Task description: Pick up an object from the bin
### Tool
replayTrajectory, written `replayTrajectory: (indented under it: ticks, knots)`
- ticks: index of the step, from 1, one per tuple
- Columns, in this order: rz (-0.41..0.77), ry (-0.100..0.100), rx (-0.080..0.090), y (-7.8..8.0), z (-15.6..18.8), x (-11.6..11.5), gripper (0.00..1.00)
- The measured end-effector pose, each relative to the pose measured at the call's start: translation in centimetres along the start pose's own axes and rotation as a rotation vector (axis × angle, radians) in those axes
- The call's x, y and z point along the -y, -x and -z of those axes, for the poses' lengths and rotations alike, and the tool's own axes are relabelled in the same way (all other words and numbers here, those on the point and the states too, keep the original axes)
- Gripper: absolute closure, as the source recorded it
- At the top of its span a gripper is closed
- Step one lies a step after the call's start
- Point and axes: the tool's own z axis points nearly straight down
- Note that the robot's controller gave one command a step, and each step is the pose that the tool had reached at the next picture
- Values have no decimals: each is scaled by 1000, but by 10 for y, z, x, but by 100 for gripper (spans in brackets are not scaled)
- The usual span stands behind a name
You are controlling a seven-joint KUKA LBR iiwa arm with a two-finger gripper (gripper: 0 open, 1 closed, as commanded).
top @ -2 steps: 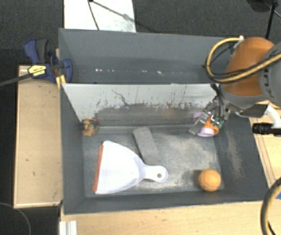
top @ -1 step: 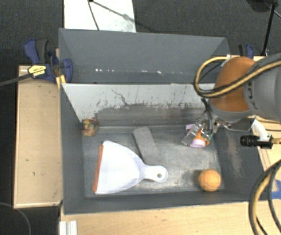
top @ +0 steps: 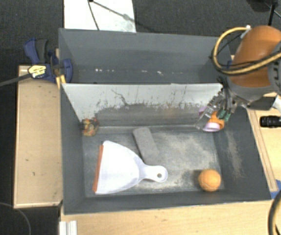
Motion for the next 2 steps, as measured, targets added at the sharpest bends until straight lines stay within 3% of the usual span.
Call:
replayTrajectory:
  ticks: [1, 2]
  knots:
    - [-5, -2, -3, -4, -39, 2, 100]
    - [6, 2, 4, 2, 10, -1, 100]
